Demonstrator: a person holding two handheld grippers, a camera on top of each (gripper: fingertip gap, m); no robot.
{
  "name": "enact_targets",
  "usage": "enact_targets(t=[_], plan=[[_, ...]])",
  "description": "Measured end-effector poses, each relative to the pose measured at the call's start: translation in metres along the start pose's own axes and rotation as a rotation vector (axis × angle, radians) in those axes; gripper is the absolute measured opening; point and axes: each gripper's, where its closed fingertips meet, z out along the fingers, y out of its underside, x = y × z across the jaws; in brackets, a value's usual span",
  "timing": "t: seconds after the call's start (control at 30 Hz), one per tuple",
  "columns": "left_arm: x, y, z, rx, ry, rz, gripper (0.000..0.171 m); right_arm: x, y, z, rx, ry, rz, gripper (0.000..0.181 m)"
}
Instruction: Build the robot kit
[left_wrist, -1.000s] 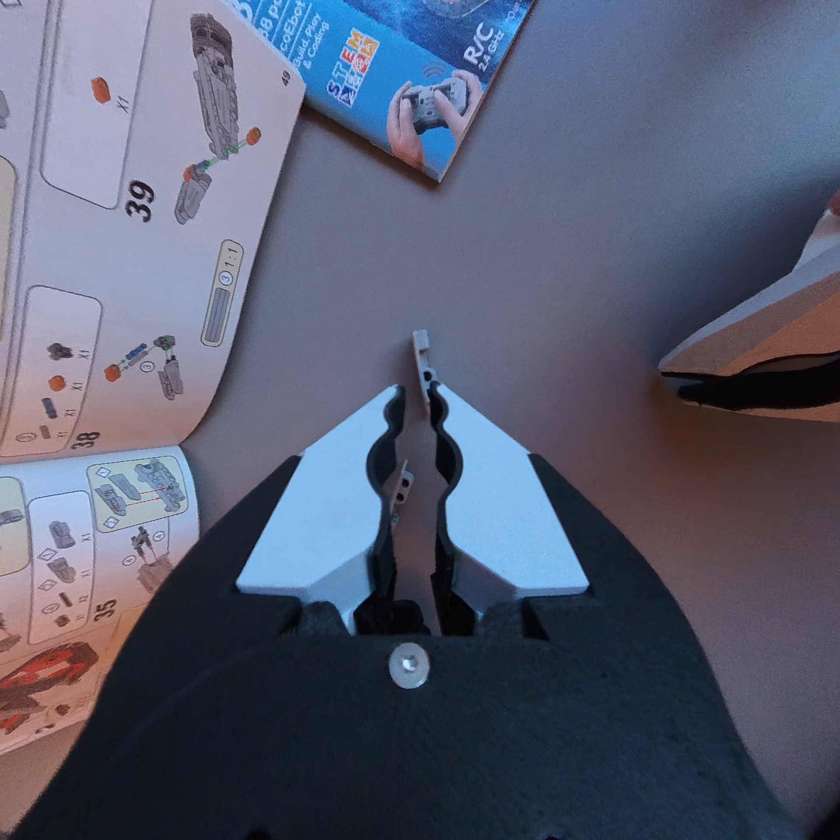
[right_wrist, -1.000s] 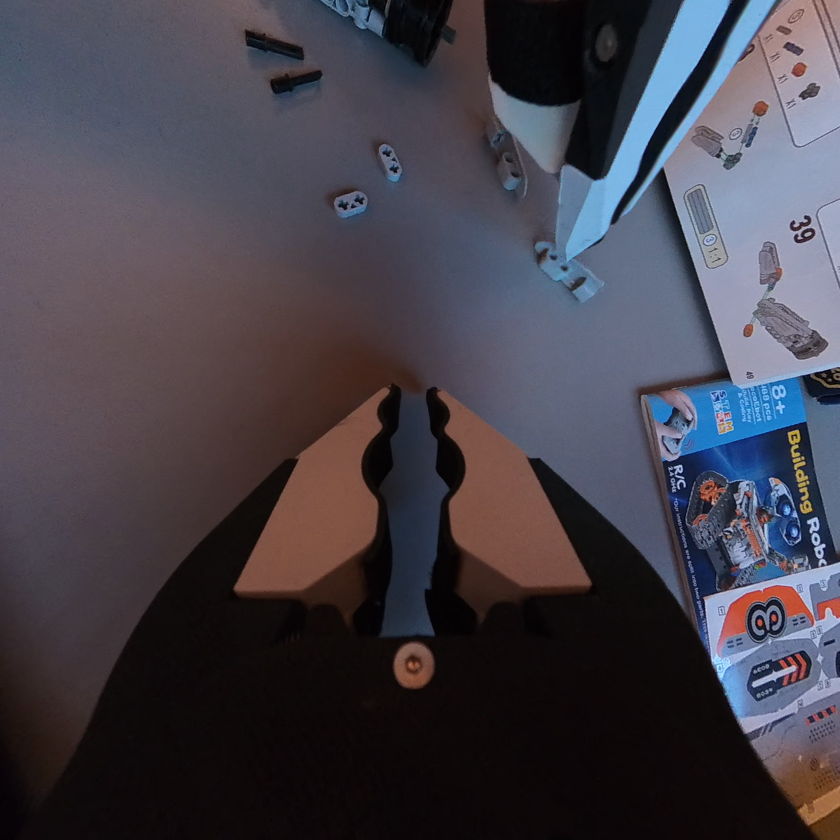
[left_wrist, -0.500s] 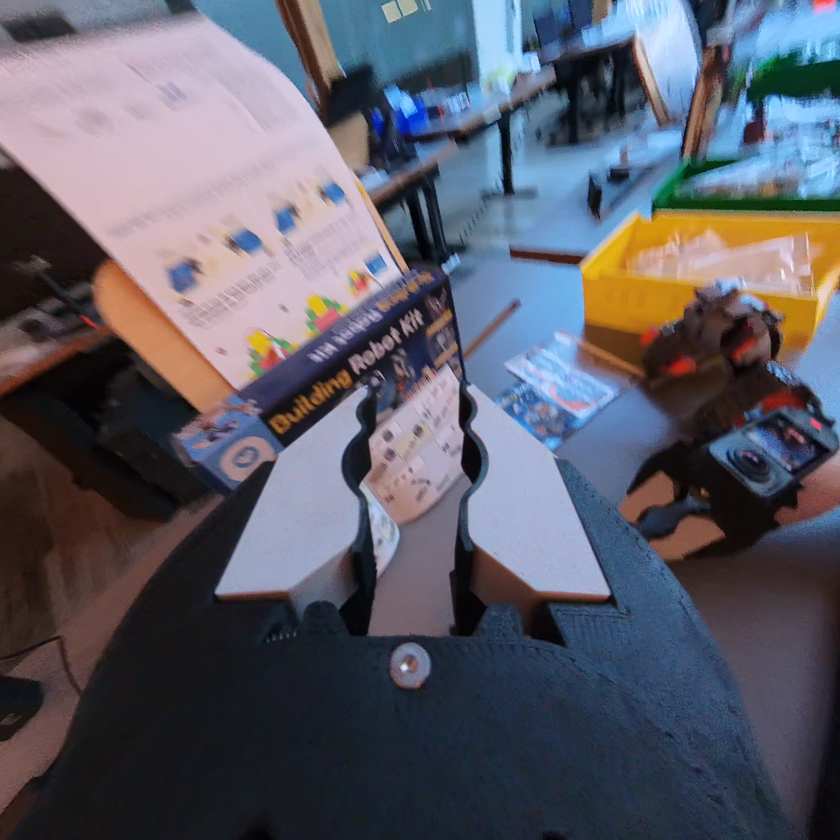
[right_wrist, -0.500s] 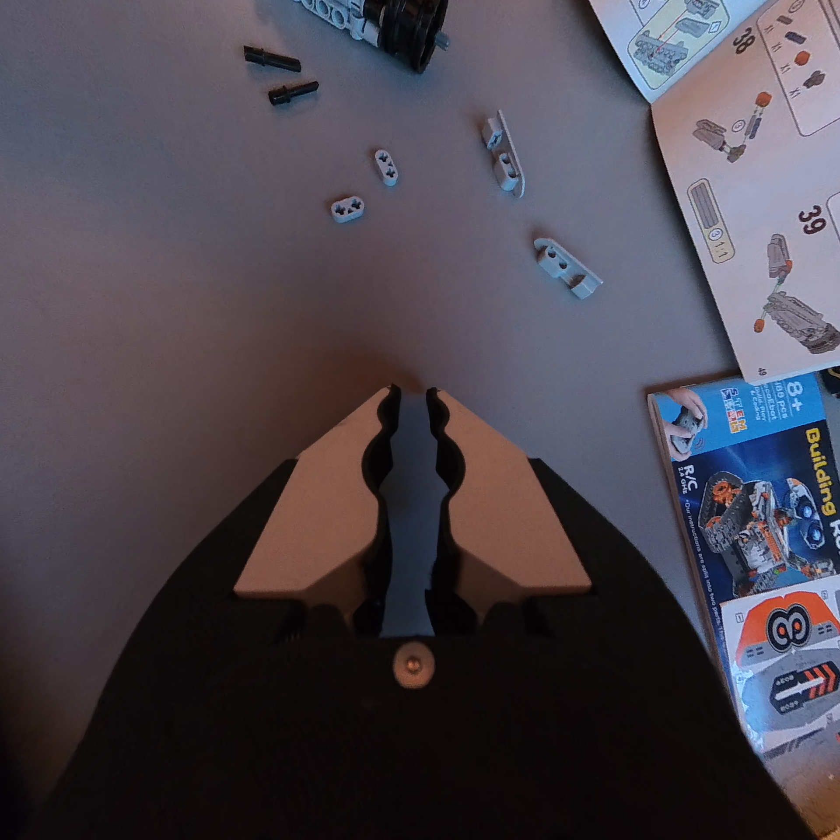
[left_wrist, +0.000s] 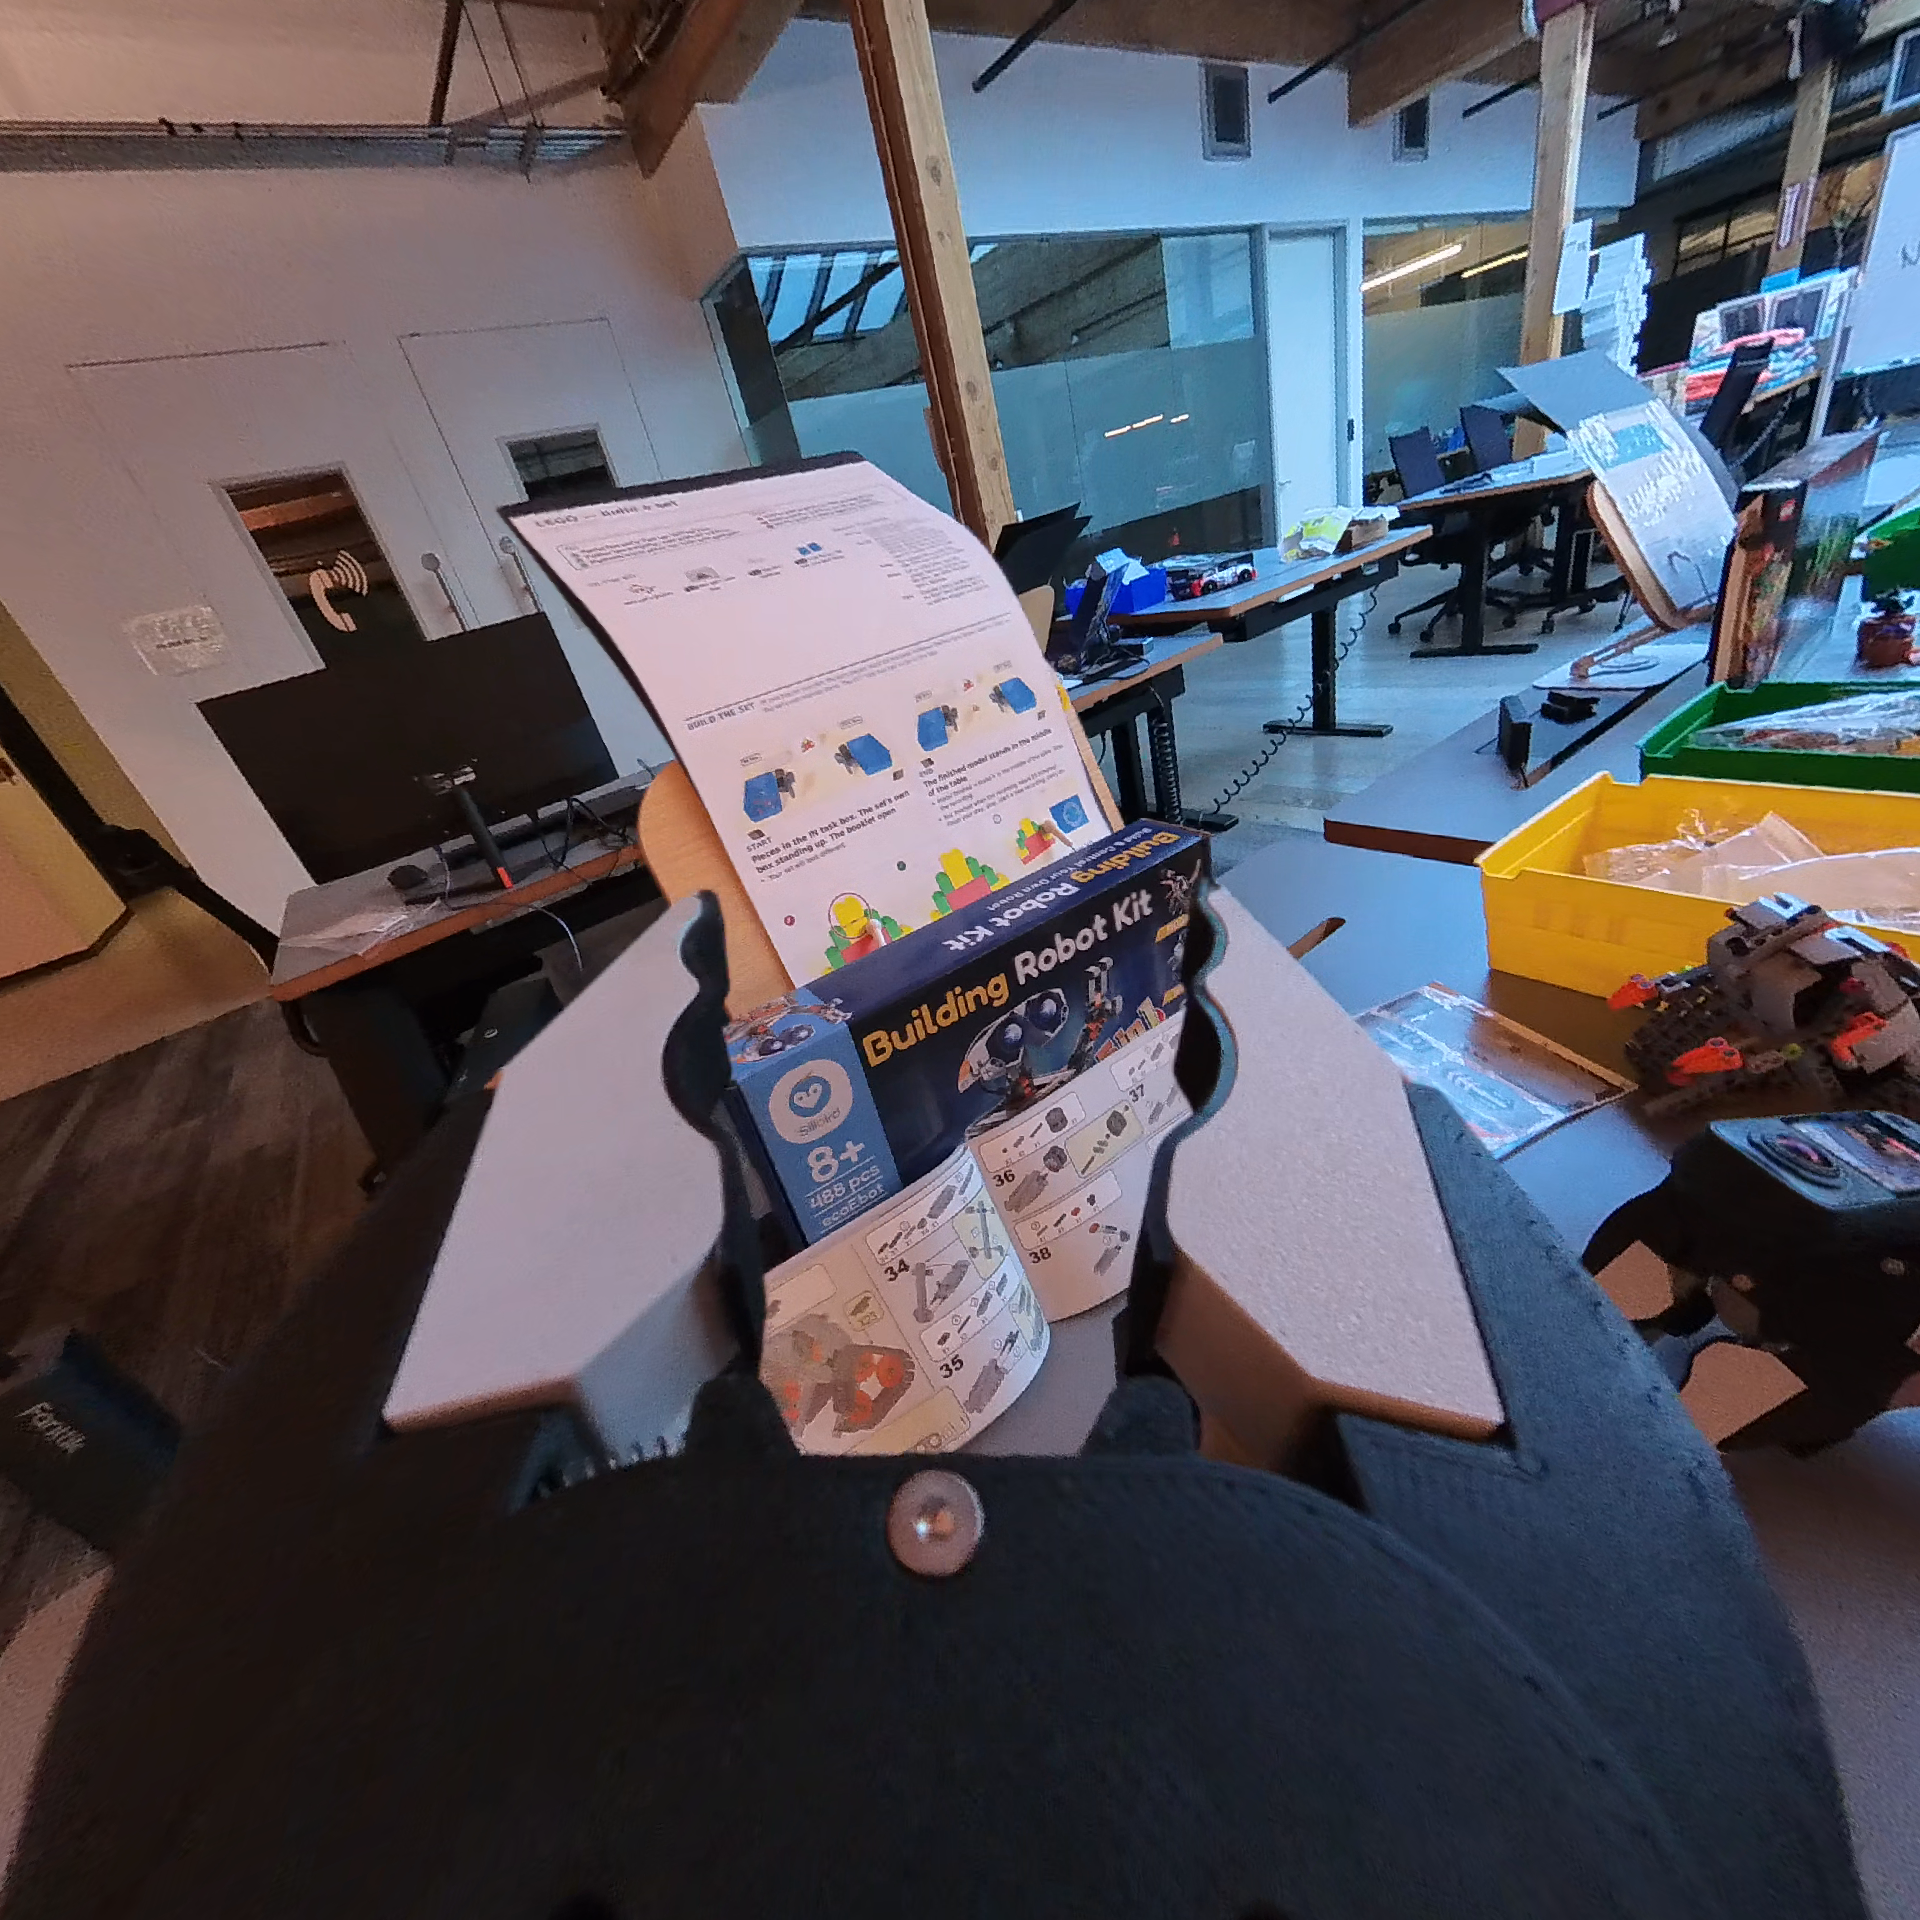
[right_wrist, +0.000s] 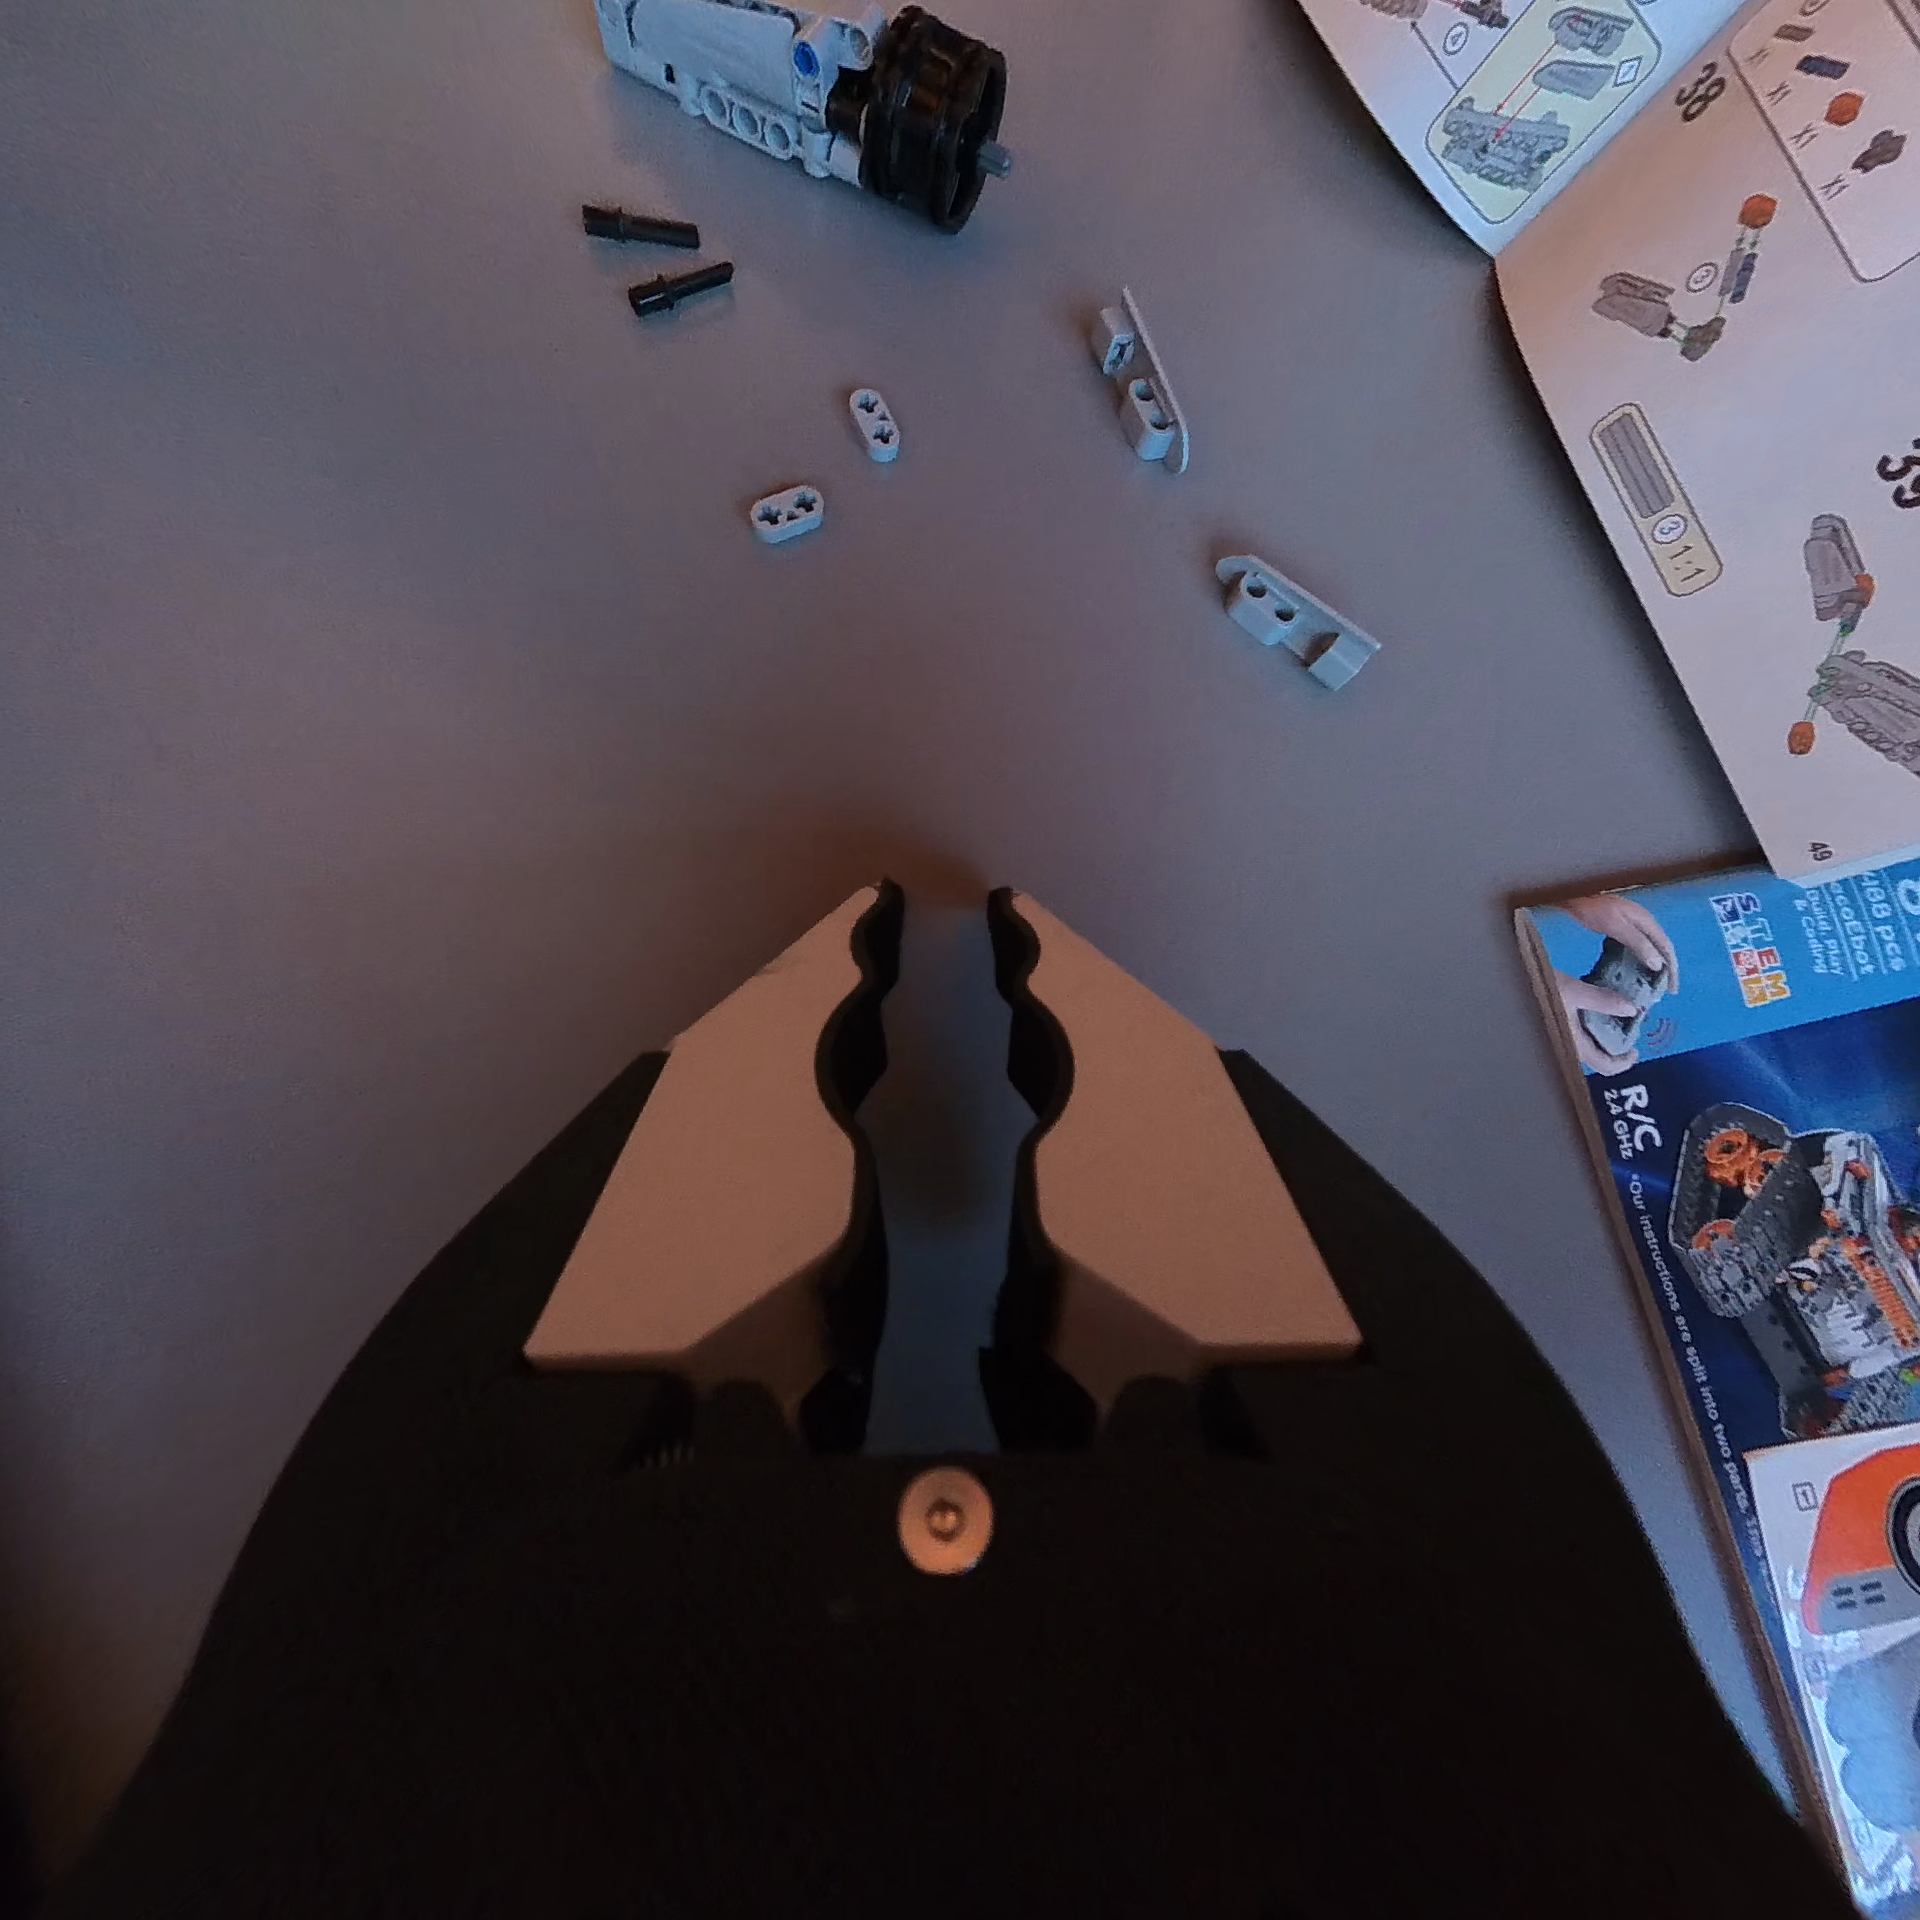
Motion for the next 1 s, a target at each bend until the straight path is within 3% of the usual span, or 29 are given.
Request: enact_targets(t=[0.13, 0.27, 0.37, 0.4, 0.57, 0.7, 0.83, 0.93, 1.0], plan=[[-0.004, -0.005, -0.007, 0.031, 0.028, -0.026, 0.09, 0.001, -0.01, 0.004, 0.055, 0.009, -0.008, 0.018], [-0.005, -0.015, -0.013, 0.092, 0.07, -0.063, 0.082, -0.019, -0.06, 0.016, 0.229, -0.063, 0.109, 0.016], [-0.006, -0.016, -0.013, 0.103, 0.073, -0.063, 0.076, -0.046, -0.092, 0.038, 0.238, -0.102, 0.149, 0.007], [-0.006, -0.015, -0.013, 0.102, 0.074, -0.061, 0.076, -0.051, -0.095, 0.047, 0.21, -0.082, 0.142, 0.0], [-0.006, -0.014, -0.014, 0.096, 0.087, -0.07, 0.071, -0.055, -0.089, 0.068, 0.099, -0.029, 0.138, 0.0], [-0.009, -0.019, -0.017, 0.132, 0.09, -0.103, 0.062, -0.064, -0.106, 0.066, 0.164, -0.065, 0.11, 0.0], [0.001, -0.024, -0.016, 0.162, 0.127, -0.099, 0.066, -0.106, -0.149, 0.067, 0.304, -0.176, 0.05, 0.0], [0.003, -0.022, -0.014, 0.145, 0.086, -0.034, 0.071, -0.13, -0.131, 0.085, 0.176, -0.213, -0.041, 0.0], [0.003, -0.021, -0.013, 0.138, 0.068, -0.011, 0.072, -0.132, -0.124, 0.087, 0.167, -0.185, -0.117, 0.0]])
